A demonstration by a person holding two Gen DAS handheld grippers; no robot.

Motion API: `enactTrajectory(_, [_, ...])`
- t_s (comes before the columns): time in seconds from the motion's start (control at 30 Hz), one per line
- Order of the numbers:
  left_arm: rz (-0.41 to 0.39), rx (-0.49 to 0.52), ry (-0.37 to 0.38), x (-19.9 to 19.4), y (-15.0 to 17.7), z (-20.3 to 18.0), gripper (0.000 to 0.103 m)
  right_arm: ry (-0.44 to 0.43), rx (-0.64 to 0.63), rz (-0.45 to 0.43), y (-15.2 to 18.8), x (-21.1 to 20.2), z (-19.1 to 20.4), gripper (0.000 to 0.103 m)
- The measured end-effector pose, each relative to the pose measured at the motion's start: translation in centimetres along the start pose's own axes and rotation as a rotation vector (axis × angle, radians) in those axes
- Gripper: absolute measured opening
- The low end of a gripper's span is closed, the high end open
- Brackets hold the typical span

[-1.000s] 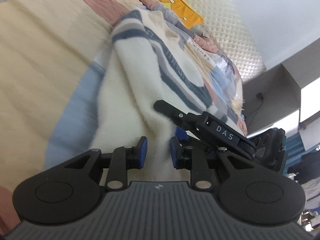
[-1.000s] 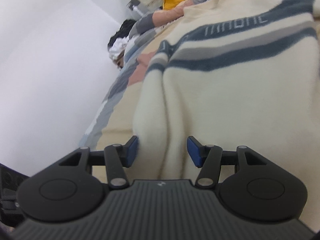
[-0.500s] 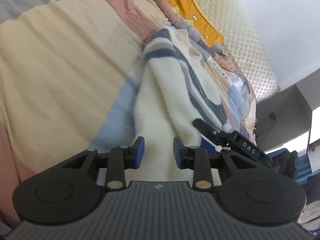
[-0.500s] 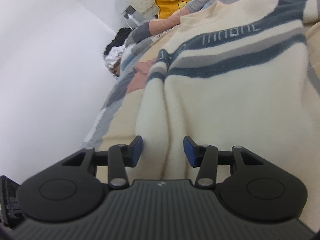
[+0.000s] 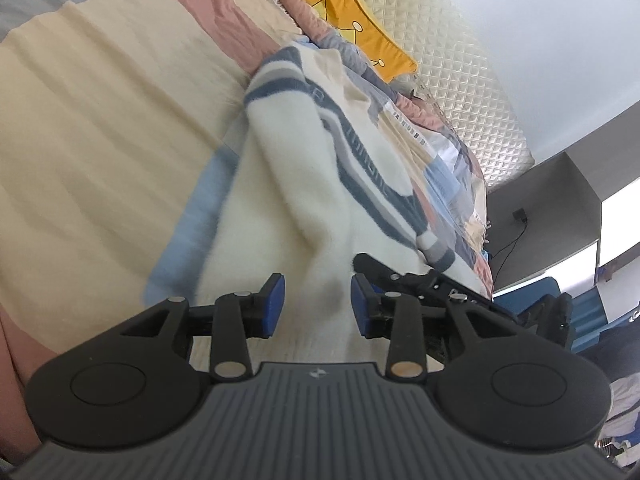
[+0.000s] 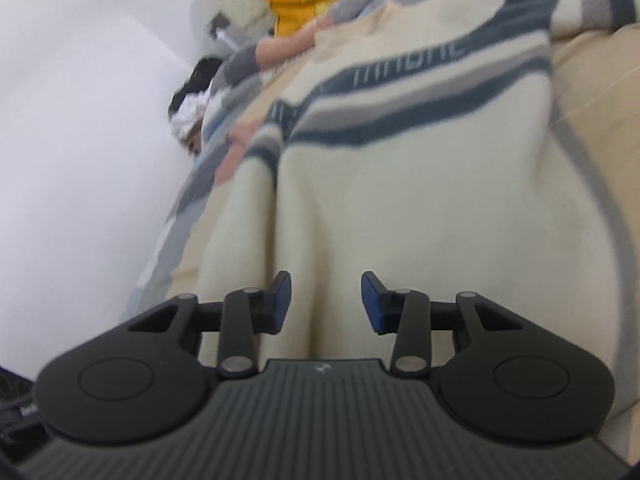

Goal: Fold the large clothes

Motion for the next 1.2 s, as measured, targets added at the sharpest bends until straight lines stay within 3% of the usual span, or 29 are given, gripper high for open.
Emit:
enactTrajectory(0.17, [0.001,-0.008,-0.005,0.1,0.1,0.1,0.045,-0.048,-0.091,0.043,1.1,1.0,2.2,0.041])
enactTrajectory(0.23, [0.005,-0.007,-0.005,0.5,0.0,0.0,0.047,-0.034,-0.113,0.064,1.7,1.6,2.6,0.023])
enactTrajectory(0.33, [0.011,-0.011,-0.013,1.1,0.3,0.2,0.051,-0.092,-0.053,0.123,2.3,2.4,2.3,0.015])
enactTrajectory(0.57, [0.037,0.035,-0.060,2.7,0.8,0.2,0.050,-0.110,-0.021,0.044,1.0,0.1,1.8,0.012])
enactTrajectory(0.6, [0.042,0.043,-0.076,2.9,0.9,0.3,0.047,-0.119,-0.019,0.030,0.9,-0.3,1.9,0.012])
enactTrajectory(0.7, [0.039,0.057,-0.120,2.9,0.7,0.7,0.017,-0.130,-0.020,-0.006,0.4,-1.3,1.9,0.012])
enactTrajectory(0.83, [-0.039,0.040,-0.114,1.4,-0.6,0.5,0.011,-0.112,-0.021,-0.041,-0.4,-1.9,1.5,0.011])
enactTrajectory(1.0, [-0.131,0.003,0.016,-0.5,-3.1,-0.8,0.009,-0.100,0.005,-0.085,-1.2,-2.7,0.5,0.011])
enactTrajectory(1.2, [-0.136,0.079,0.143,0.9,-5.1,-3.8,0.009,-0.109,0.043,-0.122,-2.4,-3.0,0.1,0.010])
Point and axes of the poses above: each gripper's, at about its wrist camera, not at the fingertips, and x roughly the way its jaws point, z to its left, y to its underside, the point moved 7 cm from there along x, roughly the way its jaws point, and after that the axes turned 13 degrees about y, right-handed, at the moved point
